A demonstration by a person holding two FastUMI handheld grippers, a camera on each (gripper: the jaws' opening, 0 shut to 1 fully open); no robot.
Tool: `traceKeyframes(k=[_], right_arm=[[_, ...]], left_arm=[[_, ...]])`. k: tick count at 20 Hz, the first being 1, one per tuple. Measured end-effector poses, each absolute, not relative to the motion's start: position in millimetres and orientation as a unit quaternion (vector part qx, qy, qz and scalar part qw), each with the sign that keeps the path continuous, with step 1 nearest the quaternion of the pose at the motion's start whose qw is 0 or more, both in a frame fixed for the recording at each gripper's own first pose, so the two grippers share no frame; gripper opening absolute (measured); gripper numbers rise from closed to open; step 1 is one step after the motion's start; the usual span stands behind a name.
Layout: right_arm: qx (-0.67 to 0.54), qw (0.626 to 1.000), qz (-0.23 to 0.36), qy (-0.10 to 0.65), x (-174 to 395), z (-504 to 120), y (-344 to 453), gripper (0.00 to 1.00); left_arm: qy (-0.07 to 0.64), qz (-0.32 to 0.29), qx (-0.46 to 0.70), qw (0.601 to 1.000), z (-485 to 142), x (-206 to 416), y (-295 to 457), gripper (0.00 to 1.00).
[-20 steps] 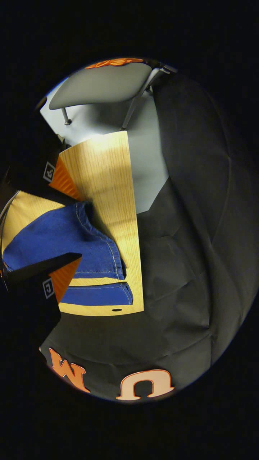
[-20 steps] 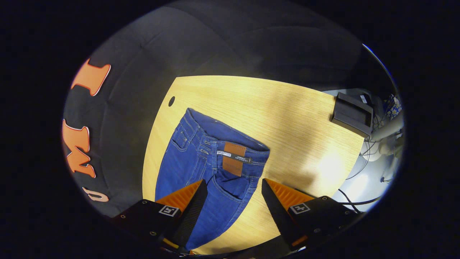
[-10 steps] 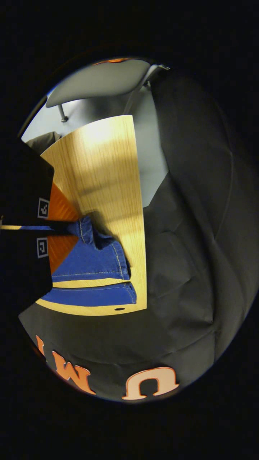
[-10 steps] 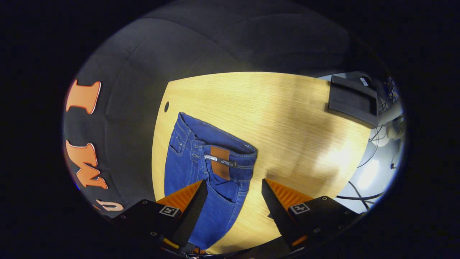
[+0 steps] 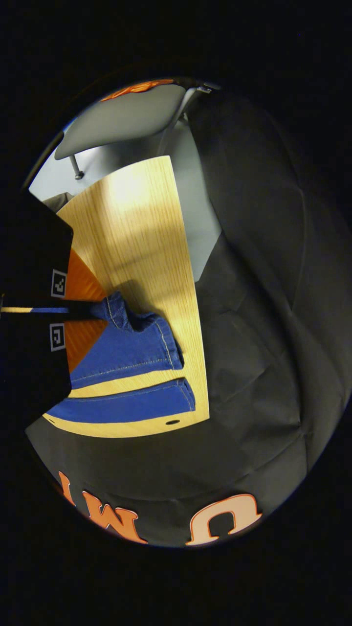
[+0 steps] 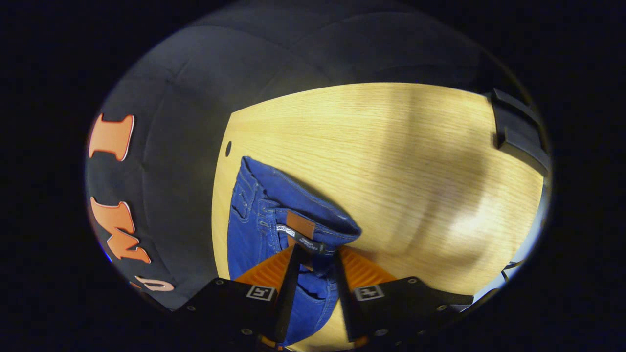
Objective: Grasp the waist and the cuffs of the jeans and fold them to make the two legs overlap; first hold the waist and fold one-third of the jeans toward the cuffs, then hold the cuffs and fold the remaining one-third in the same direction to finish folding.
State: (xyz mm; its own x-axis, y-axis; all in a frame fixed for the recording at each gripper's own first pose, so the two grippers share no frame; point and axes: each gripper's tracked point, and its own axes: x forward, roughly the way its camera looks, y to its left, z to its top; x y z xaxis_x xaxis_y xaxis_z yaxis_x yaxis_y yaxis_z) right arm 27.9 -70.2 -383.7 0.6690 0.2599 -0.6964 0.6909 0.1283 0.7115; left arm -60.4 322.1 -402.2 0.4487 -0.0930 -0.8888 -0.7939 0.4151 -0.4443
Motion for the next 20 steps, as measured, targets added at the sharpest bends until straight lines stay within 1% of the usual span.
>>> traceKeyframes(k=[1, 2, 4, 5, 7, 8, 9, 10, 11, 13, 16, 17, 20], right_arm=[[0.655, 0.640, -0.177, 0.361, 30.0, -384.8, -69.1, 0.39], [0.656, 0.640, -0.183, 0.356, 28.4, -384.3, -70.6, 0.31], [0.657, 0.644, -0.178, 0.351, 28.4, -380.8, -68.7, 0.28], [0.662, 0.640, -0.177, 0.347, 28.1, -373.3, -71.0, 0.22], [0.637, 0.653, -0.207, 0.354, 24.9, -375.7, -87.9, 0.22], [0.638, 0.651, -0.201, 0.360, 22.7, -363.0, -84.2, 0.10], [0.639, 0.656, -0.191, 0.355, 29.4, -352.0, -83.2, 0.16], [0.633, 0.663, -0.186, 0.354, 35.3, -344.8, -87.0, 0.16], [0.629, 0.660, -0.187, 0.364, 36.7, -343.9, -89.8, 0.16], [0.629, 0.639, -0.206, 0.391, 33.3, -340.3, -94.0, 0.16], [0.626, 0.638, -0.206, 0.397, 48.4, -326.5, -97.6, 0.16], [0.628, 0.635, -0.199, 0.402, 55.0, -320.0, -95.9, 0.16], [0.621, 0.620, -0.207, 0.432, 65.9, -310.3, -100.4, 0.16]], left_arm=[[0.462, 0.247, -0.480, 0.704, -411.3, -52.1, 322.8, 0.05], [0.461, 0.240, -0.482, 0.705, -410.8, -49.7, 315.5, 0.01], [0.452, 0.228, -0.486, 0.712, -399.8, -44.4, 317.2, 0.02], [0.449, 0.225, -0.483, 0.717, -389.5, -42.2, 319.5, 0.01], [0.445, 0.206, -0.476, 0.730, -372.8, -36.2, 324.0, 0.01], [0.442, 0.195, -0.476, 0.735, -364.1, -28.4, 323.5, 0.01], [0.436, 0.195, -0.470, 0.742, -353.2, -19.3, 326.8, 0.01], [0.438, 0.189, -0.472, 0.741, -346.3, -12.3, 324.6, 0.01], [0.440, 0.194, -0.481, 0.734, -340.8, -7.3, 324.9, 0.01], [0.438, 0.192, -0.498, 0.724, -325.1, 7.5, 322.6, 0.01], [0.460, 0.183, -0.478, 0.725, -311.4, 21.7, 319.7, 0.01], [0.468, 0.189, -0.472, 0.723, -308.1, 26.1, 319.9, 0.01], [0.481, 0.197, -0.474, 0.711, -290.4, 45.0, 318.3, 0.01]])
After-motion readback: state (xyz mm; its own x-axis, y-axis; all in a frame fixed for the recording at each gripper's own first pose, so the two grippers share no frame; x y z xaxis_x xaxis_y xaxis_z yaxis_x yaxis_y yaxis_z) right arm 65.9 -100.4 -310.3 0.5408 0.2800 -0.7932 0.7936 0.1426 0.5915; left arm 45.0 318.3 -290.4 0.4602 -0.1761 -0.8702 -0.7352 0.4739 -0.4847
